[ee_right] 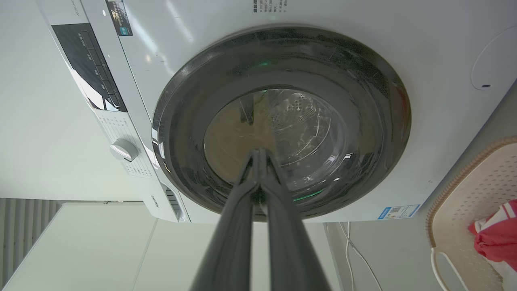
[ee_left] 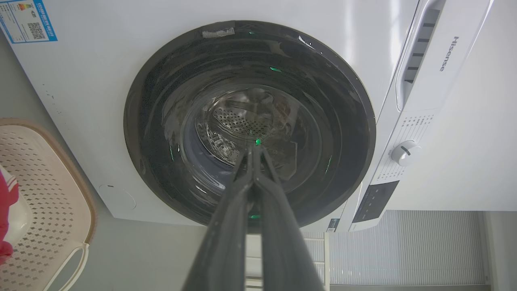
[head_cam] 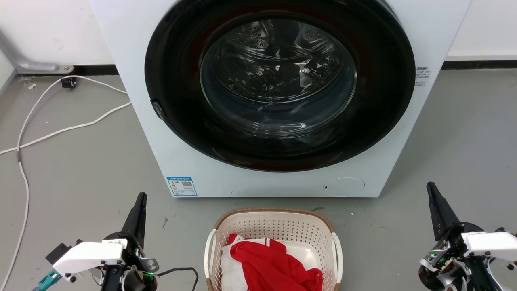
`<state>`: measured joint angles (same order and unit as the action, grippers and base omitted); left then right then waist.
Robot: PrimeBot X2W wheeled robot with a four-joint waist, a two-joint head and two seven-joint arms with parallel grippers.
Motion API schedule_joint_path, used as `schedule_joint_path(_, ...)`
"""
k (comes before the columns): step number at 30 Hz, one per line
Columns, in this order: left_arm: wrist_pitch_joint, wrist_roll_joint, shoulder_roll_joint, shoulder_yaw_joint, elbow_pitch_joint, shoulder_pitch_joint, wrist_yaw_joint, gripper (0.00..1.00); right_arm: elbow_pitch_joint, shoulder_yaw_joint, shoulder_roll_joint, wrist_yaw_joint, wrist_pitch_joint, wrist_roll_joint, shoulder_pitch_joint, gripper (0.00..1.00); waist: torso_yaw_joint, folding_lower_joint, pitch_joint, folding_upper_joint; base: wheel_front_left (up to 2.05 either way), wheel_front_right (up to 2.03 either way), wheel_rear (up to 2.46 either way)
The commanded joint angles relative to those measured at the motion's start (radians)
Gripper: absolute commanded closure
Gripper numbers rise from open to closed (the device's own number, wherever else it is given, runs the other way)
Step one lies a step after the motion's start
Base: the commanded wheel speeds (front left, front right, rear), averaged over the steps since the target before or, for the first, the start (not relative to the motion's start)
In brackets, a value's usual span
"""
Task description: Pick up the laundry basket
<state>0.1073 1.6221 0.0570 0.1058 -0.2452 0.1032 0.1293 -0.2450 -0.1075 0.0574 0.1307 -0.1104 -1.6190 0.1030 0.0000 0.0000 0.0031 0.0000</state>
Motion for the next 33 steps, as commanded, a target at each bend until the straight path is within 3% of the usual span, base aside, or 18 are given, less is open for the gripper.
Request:
schedule_joint_path(1, 0.003, -0.004, -0.001, 0.003, -0.001, 0.01, 0.004, 1.0, -0.001, -0.001, -0.004, 0.0, -0.001, 0.002, 0.011, 1.0, 0.0, 0.0, 0.0, 0.0, 0.0, 0.0, 0.0)
schedule_joint_path(33, 0.005, -0.008, -0.003, 0.007, -0.001, 0.01, 0.005, 1.0, -0.001, -0.004, -0.006, 0.0, -0.003, 0.006, 0.011, 1.0, 0.0, 0.0, 0.0, 0.0, 0.0, 0.0, 0.0)
